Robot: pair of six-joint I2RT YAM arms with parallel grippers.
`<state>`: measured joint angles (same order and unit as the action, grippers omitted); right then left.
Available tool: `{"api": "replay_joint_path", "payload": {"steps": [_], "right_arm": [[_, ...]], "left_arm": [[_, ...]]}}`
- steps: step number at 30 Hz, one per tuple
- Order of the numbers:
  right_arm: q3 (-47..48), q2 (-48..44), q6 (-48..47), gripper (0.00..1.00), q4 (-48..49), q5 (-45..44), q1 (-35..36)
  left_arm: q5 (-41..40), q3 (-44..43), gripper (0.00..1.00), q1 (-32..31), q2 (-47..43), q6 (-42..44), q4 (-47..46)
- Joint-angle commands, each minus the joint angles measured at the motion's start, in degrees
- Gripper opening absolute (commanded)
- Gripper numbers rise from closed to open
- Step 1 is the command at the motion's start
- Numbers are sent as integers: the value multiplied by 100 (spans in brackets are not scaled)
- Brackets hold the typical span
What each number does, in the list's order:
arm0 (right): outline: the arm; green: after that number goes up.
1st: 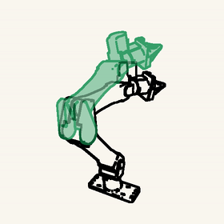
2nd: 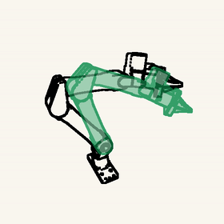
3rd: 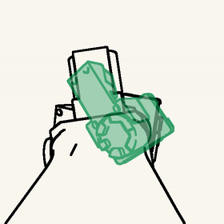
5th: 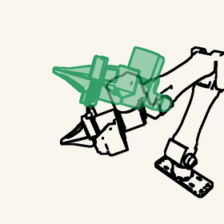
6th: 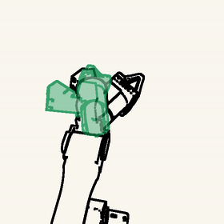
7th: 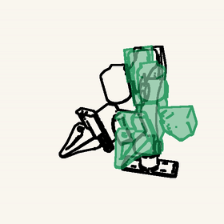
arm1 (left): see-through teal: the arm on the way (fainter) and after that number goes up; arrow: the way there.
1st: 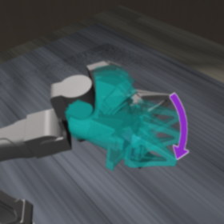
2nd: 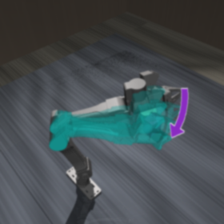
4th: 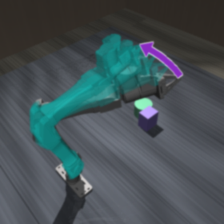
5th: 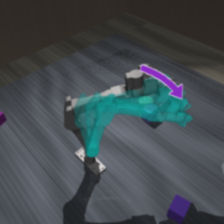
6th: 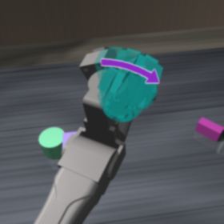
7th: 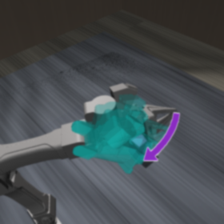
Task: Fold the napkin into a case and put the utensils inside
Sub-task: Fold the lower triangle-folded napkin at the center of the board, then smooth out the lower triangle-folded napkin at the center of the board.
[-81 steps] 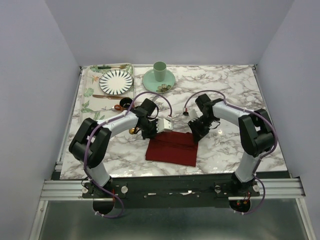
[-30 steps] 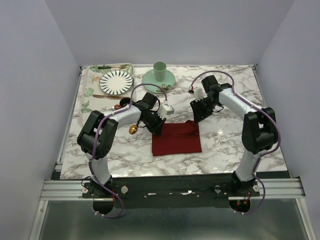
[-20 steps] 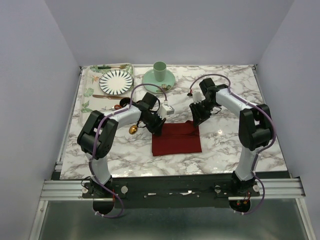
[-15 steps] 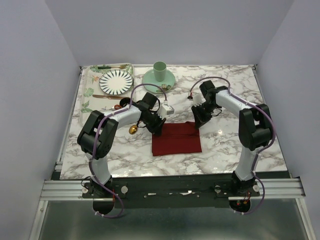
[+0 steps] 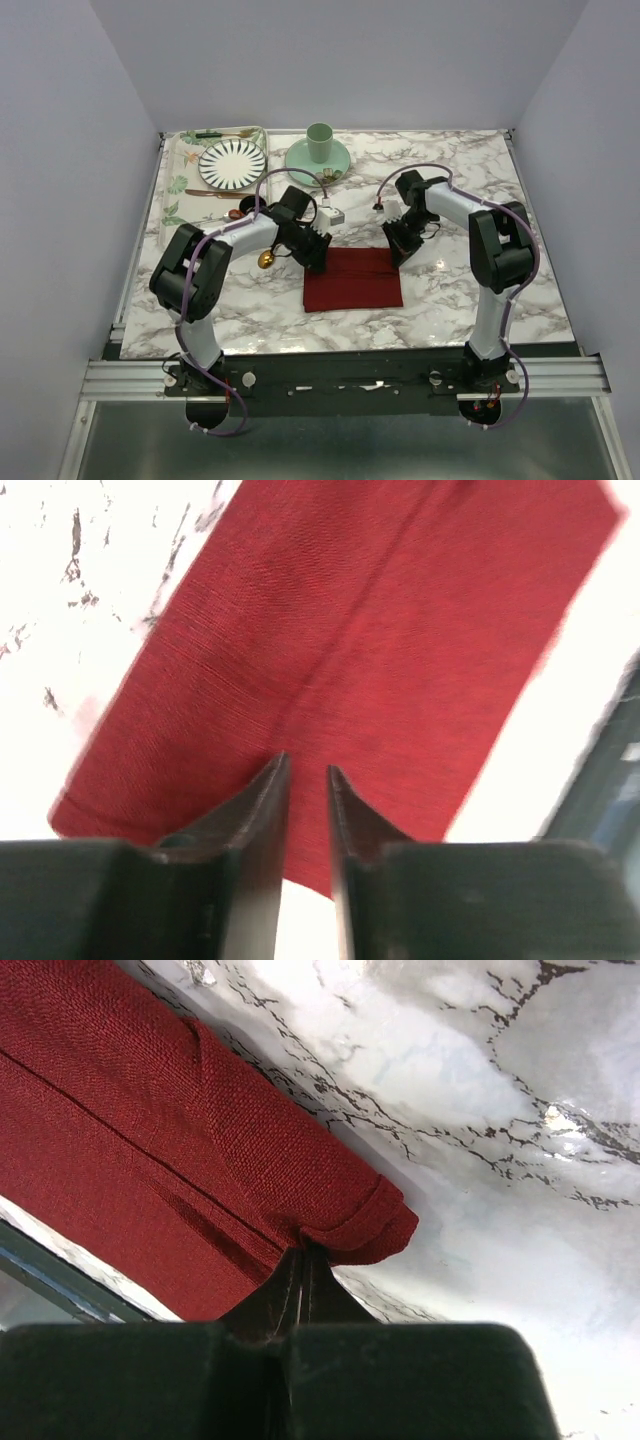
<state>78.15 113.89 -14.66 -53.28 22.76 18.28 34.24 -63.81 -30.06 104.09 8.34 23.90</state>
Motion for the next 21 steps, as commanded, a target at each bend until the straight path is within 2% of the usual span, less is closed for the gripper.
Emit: {"api": "replay_joint_path", "payload": {"steps": [1,2,3,5,6,7,11,14,18,21], "right_arm": [[95,231,-29,3,37,-264,61],[69,204,-3,3,45,-272,53],[51,204,6,3,45,-281,53],[42,187,59,4,28,-307,53],[34,178,77,4,28,-325,53],[42,178,112,4,2,-351,53],[42,169,182,4,-7,-369,61],[104,187,270,4,-16,-413,53],[139,230,305,4,-34,-457,53],[148,239,314,4,-34,-483,53]], "left_arm": [[1093,333,38,273,-899,-1375,-1225],[1181,386,45,273,-961,-1796,-1491],[1347,422,47,256,-979,-2584,-1755],[1480,562,52,203,-891,-3589,-2807],[1446,624,53,185,-752,-4029,-3186],[1463,746,54,124,-672,-4825,-3956],[1463,809,57,10,-93,-6201,-5367],[1419,765,60,1,400,-6966,-6159],[1384,773,60,1,831,-7232,-6424],[1253,966,60,53,989,-7102,-6311]]}}
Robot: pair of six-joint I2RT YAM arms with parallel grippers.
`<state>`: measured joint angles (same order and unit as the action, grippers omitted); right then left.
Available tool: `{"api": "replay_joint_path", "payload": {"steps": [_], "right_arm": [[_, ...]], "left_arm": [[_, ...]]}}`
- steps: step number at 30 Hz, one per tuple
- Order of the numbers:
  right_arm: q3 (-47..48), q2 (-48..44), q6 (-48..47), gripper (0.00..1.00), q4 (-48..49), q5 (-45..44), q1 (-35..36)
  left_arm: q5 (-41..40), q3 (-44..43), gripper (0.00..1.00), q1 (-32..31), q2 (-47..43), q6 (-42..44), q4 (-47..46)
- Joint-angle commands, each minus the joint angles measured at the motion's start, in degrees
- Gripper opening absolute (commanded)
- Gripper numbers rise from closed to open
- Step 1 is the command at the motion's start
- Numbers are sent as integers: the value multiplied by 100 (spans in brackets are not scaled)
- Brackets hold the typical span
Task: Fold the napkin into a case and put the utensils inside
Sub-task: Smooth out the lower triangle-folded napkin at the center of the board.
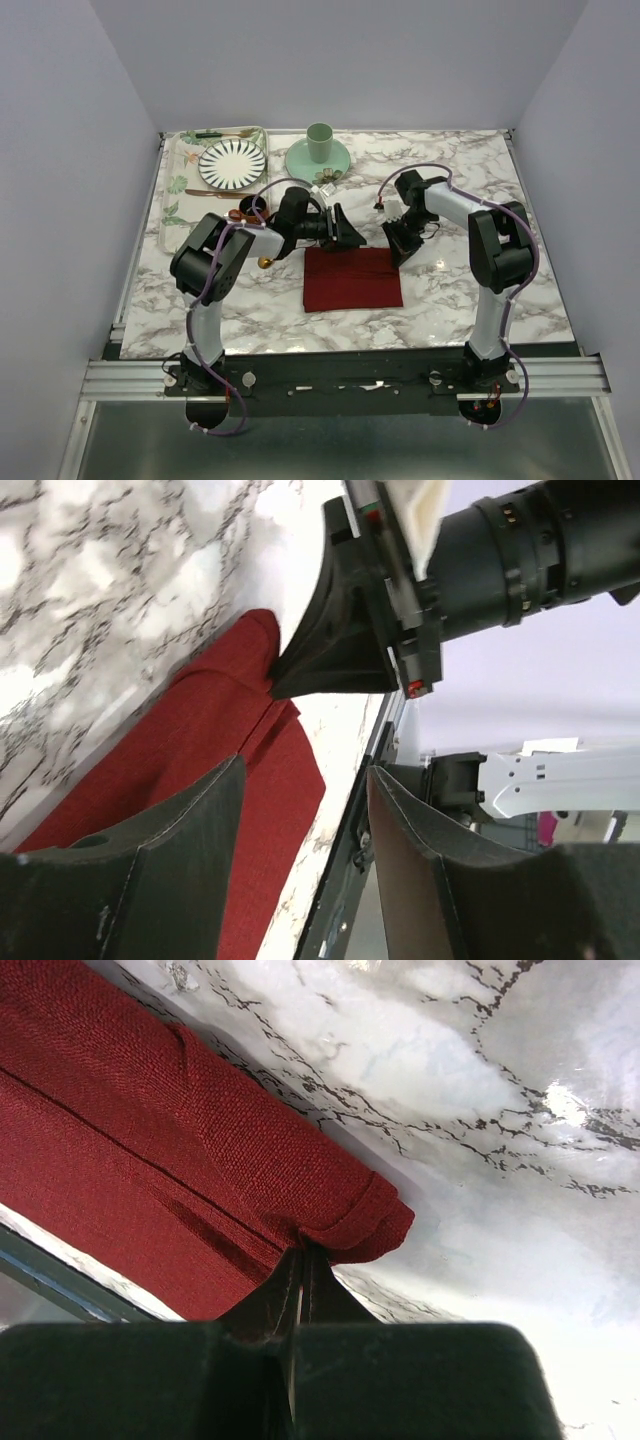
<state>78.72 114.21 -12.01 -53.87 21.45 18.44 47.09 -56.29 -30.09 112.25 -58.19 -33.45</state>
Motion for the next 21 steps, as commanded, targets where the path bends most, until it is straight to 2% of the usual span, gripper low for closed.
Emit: {"api": "replay_joint_path", "payload": {"steps": [1,7,11,18,21], "right_arm": [[91,215,41,4,8,-361,37],[188,286,23,4,-62,-387,37],[275,356,23,4,-124,-387,37],[276,339,-3,5,-151,-423,37],[250,330,-3,5,-159,-440,46]], "left_arm": [[-68,381,60,82,218,-421,-496],[-305,690,58,424,754,-123,-155],[-88,611,58,547,869,-104,-118],[327,672,59,749,-412,-25,5],[353,743,59,872,-502,88,84]]}}
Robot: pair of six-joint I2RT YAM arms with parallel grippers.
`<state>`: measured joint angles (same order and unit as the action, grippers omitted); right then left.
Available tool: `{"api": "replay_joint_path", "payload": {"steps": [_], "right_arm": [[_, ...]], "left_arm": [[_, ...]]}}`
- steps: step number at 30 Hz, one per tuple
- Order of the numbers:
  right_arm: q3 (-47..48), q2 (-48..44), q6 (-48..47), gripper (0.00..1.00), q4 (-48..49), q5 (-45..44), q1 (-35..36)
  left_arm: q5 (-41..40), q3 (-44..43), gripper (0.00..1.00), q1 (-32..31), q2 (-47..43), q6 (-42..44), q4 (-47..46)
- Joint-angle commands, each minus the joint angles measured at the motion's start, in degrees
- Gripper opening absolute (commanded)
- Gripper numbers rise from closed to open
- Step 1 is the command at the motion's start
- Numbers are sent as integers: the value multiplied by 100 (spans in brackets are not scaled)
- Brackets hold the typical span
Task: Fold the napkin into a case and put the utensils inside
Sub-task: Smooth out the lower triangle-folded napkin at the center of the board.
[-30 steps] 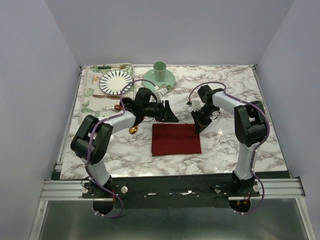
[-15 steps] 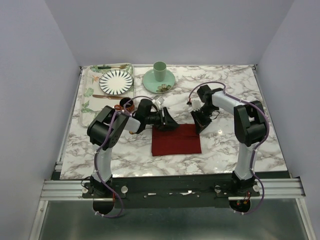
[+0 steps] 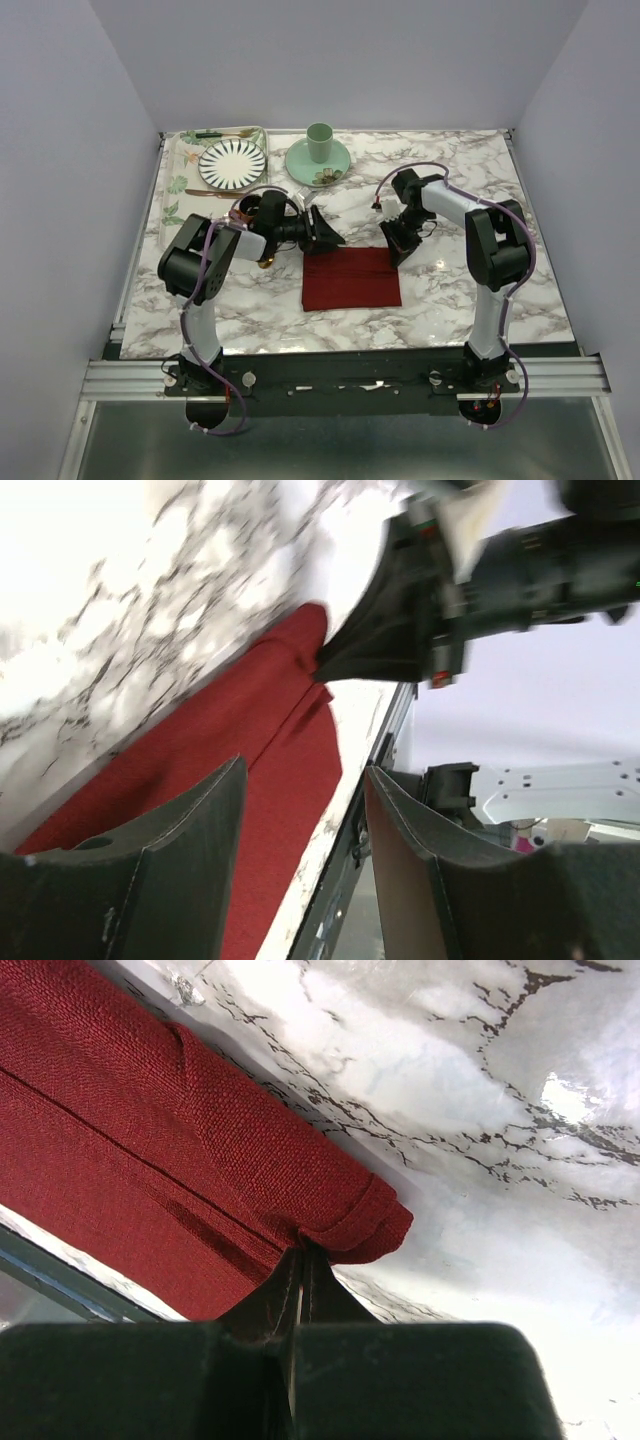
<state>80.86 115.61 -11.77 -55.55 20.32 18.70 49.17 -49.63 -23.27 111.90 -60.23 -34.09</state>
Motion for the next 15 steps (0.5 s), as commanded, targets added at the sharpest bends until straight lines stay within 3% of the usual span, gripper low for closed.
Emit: {"api": "replay_joint_path", "payload": {"steps": [1,10,15], "right_arm": [[26,181,-27,5,18,-335,20],[-53,137,-27,5,0,-370,11],[-62,137,-89,5,-17,-406,11]], "left_arm": [[128,93,58,200,-441,362,270],[-206,181,57,244,482,433,183],[-198,173,48,261,291,626,508]]}}
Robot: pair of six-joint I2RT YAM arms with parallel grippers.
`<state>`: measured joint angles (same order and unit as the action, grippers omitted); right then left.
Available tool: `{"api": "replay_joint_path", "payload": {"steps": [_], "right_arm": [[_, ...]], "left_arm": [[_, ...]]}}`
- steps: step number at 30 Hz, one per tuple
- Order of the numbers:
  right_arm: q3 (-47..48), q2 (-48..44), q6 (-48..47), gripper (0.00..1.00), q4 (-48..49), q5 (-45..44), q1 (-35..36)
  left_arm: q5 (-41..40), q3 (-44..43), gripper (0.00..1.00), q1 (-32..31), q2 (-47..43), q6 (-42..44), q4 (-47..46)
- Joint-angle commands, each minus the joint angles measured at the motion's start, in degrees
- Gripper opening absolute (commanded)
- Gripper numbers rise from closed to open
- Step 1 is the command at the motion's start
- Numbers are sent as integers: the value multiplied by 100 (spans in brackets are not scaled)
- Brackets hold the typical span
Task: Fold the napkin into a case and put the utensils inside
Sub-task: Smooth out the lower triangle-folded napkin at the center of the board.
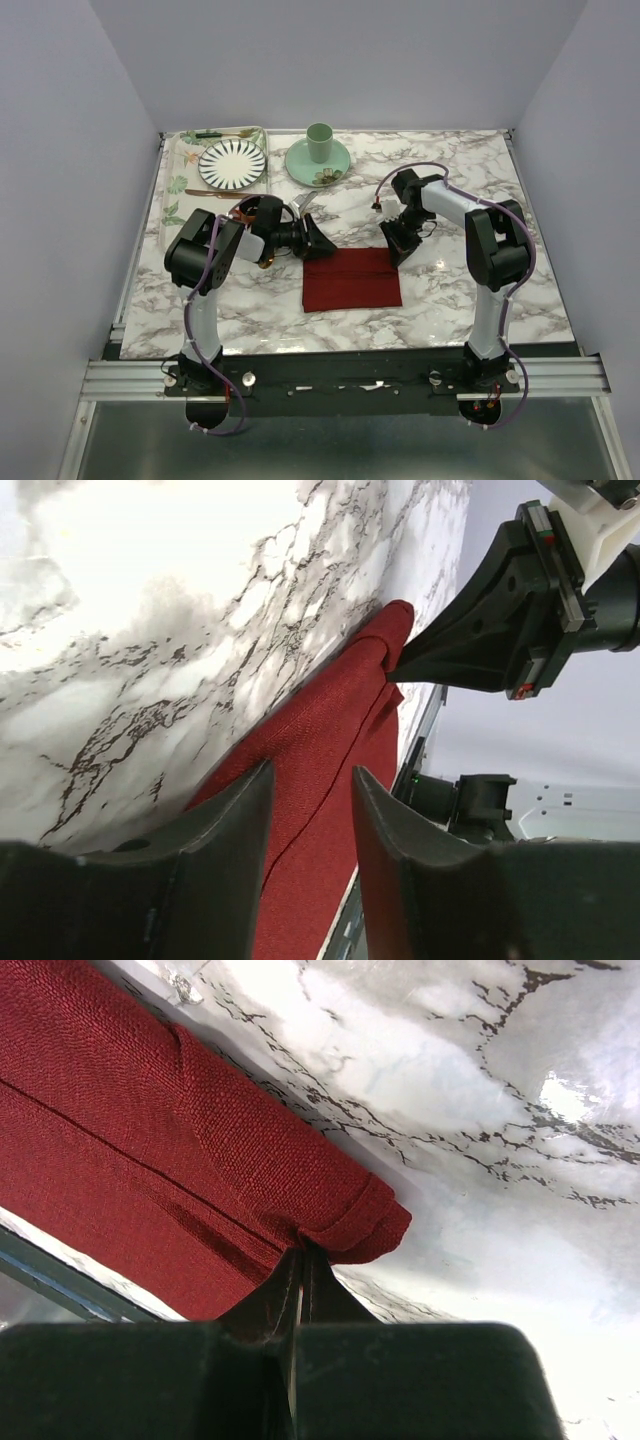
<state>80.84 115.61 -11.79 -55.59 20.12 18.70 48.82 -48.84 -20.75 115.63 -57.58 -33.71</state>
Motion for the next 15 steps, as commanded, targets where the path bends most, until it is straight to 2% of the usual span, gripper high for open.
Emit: {"api": "replay_joint_path", "payload": {"steps": [1,4,8,15], "right_arm": [[-68,128,-95,5,4,-395,20],[-59,128,-95,5,22,-377,11],[-50,137,-95,5,22,-368,11],[-121,67,-43,5,101,-403,20]], "left_arm": [[-136,68,46,1,-198,414,454],[13,-55,38,-104,-533,336,340],[-144,-415,20,-394,-560,-156,68],[-636,-1022,9,-1044,204,-1071,-583]]}}
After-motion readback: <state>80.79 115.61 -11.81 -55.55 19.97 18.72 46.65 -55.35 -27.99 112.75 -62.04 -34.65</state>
